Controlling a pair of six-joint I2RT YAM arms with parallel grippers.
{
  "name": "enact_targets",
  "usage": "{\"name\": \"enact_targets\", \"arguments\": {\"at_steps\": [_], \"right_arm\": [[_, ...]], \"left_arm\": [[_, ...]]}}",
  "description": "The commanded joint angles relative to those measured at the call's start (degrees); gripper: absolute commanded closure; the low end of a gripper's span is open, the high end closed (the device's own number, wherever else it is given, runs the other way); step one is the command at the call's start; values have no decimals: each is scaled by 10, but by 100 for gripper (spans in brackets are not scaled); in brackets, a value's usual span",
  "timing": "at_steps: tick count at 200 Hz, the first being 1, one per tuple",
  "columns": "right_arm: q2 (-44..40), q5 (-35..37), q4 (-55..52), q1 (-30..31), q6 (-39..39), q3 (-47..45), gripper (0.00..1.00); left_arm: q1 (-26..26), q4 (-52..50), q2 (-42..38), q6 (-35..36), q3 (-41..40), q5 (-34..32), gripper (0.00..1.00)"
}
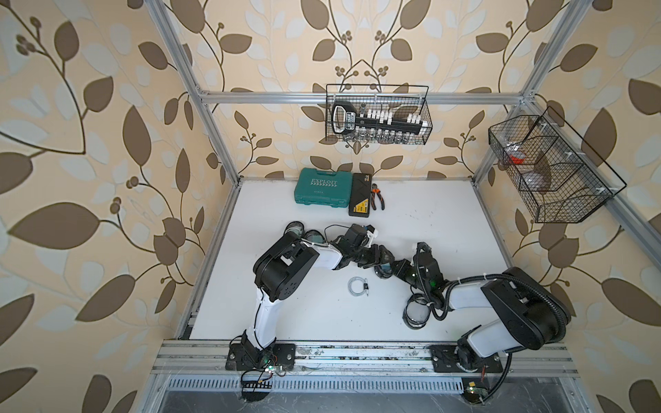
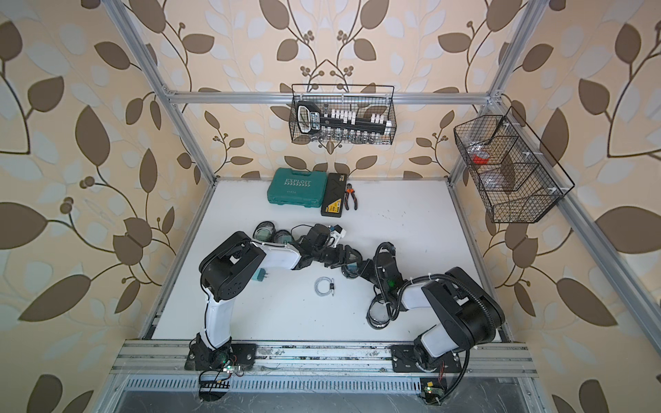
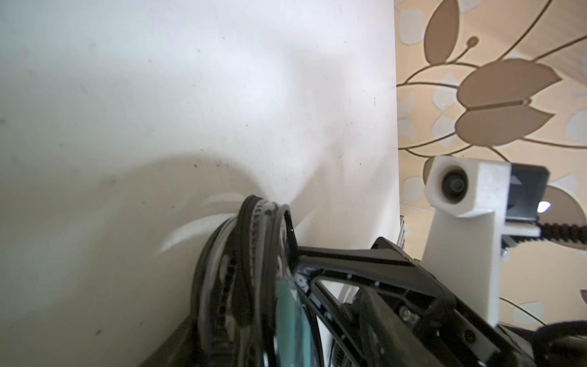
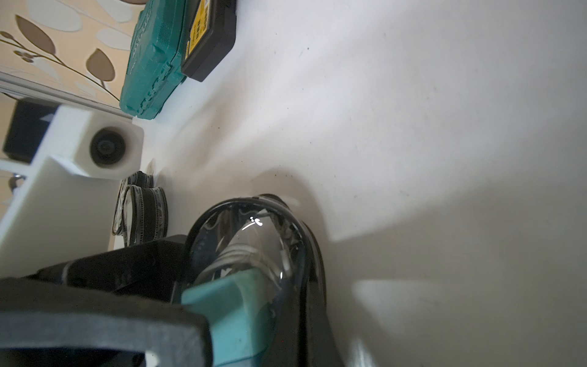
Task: Pack away charging kits
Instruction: Pick up the storage bag at the center of the board.
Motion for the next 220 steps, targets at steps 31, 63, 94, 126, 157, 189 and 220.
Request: {"name": "enact_targets", "arguments": {"at_steps": [31,63,94,126,157,189,220], "right_arm": [[5,-24,-47,3,-17,-10,100],[3,-26,-49,3,-25,-5,100],[0,-30,-52,4,-28,2,100],[1,-33,-53,6,-28,4,100],[-17,-33,-62,6,-53,5,100],[-76,-28,-99,6,-67,11,73],[-176,-3,-163,27,-81,32,56]], "left_arm": [[-13,-49,60,-4,-5,9,44],[-12,-54,60,2,-8,3,59],[-14,-49,70,2,-4,7,74],[-14,-18,79,0,-9,21,90],[-13,-8,66,3,-14,22,100],[-10,-28,7,22,-12,8,100],[8,-27,-105,51,-26,-18,100]]}}
